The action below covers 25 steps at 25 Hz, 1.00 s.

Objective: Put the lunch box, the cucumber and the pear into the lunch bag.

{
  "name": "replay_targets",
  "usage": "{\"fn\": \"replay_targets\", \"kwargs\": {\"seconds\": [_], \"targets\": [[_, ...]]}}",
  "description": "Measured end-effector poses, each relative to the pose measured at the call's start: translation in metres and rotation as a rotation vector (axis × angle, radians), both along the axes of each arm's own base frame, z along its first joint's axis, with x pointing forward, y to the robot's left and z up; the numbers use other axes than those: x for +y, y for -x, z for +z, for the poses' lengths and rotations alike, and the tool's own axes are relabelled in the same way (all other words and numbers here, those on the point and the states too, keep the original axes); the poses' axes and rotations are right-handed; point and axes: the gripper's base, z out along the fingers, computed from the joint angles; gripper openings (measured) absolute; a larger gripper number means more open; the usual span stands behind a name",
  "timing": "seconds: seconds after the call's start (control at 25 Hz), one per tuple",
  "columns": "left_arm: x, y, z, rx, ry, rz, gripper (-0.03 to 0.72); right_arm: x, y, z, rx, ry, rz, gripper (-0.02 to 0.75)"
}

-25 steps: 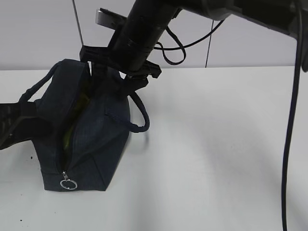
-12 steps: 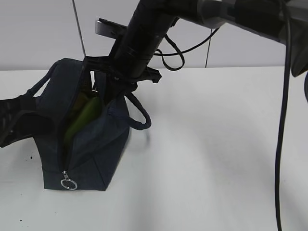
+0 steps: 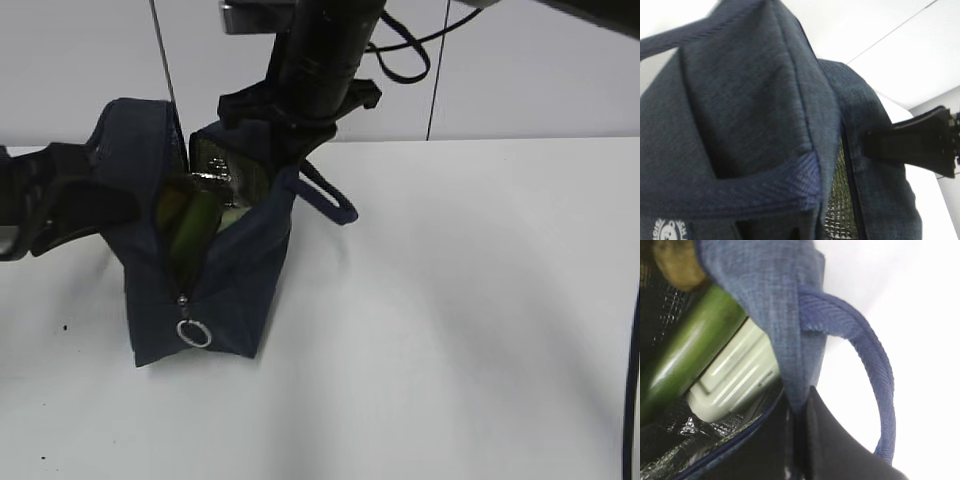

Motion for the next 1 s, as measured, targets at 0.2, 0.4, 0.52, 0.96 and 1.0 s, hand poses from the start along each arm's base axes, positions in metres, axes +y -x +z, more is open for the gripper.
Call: {"fn": "replay_targets", "kwargs": {"seconds": [0.2,0.4,0.52,0.96,1.0], "targets": [[-0.035,-0.006,0.014,-0.042,0.003,-0.087,-0.019,-0.026,0.001,0.029,-0.079,0.035,-0.031,0.006],[-0.072,-0.017,0.008,-0.019,-0.01,-0.183,-0.019,-0.06,0.001,0.026,-0.04,0.073,-0.089,0.006],[-0.091,-0.022,-0.003,0.019,-0.019,-0.229,-0.019,-0.076,0.005,0.015,-0.002,0.122,-0.099,0.006],[-0.106,-0.025,-0.015,0.062,-0.005,-0.279,-0.019,-0.098,0.007,-0.001,0.055,0.146,-0.081,0.006],[-0.106,-0.025,-0.015,0.062,-0.005,-0.279,-0.019,-0.098,0.007,-0.001,0.05,0.148,-0.07,0.006]]}}
